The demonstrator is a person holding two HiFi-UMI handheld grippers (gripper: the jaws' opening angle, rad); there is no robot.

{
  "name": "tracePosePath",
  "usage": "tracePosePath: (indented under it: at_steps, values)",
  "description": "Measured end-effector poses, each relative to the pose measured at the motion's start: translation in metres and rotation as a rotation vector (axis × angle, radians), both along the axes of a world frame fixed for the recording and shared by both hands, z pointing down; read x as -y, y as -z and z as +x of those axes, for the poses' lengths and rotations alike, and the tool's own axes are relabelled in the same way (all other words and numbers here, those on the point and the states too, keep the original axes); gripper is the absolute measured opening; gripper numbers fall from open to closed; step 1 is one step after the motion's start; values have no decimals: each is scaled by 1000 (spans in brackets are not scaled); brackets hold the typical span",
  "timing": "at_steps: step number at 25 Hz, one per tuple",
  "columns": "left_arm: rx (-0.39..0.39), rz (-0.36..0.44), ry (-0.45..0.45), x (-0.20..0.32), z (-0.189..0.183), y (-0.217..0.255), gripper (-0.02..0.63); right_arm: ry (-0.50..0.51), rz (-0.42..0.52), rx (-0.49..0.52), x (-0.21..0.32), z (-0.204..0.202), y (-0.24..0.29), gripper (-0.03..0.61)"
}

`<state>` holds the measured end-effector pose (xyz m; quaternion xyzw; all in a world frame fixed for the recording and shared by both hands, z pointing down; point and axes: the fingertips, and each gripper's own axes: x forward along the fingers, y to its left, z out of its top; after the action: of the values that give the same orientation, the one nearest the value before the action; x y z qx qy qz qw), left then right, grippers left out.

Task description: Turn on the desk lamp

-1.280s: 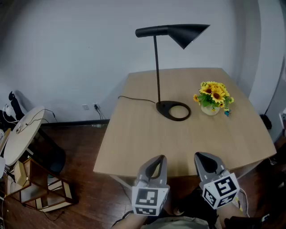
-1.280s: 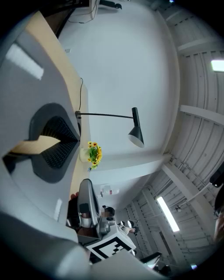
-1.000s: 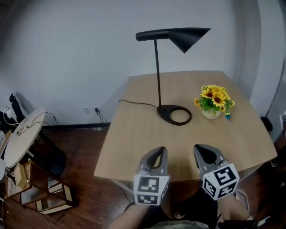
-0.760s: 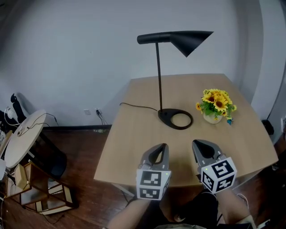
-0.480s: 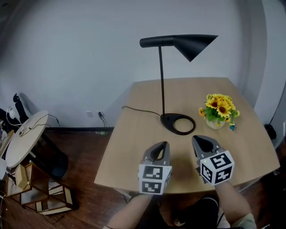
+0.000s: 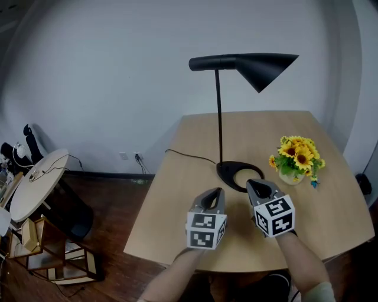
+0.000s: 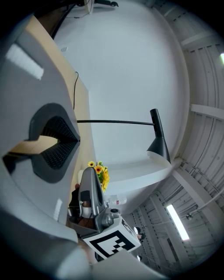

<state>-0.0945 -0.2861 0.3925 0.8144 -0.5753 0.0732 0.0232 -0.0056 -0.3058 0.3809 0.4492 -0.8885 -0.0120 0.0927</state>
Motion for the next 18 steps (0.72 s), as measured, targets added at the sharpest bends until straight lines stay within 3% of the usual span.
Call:
tracePosePath:
  at_steps: [9,18]
  values:
    - [12,-40,-6,60,3,-14,-2,2,-39,90,25,6,-17,0]
    - [13,-78,-13,113,10,-27,-2,-37,-91,70,41,20,-38,0]
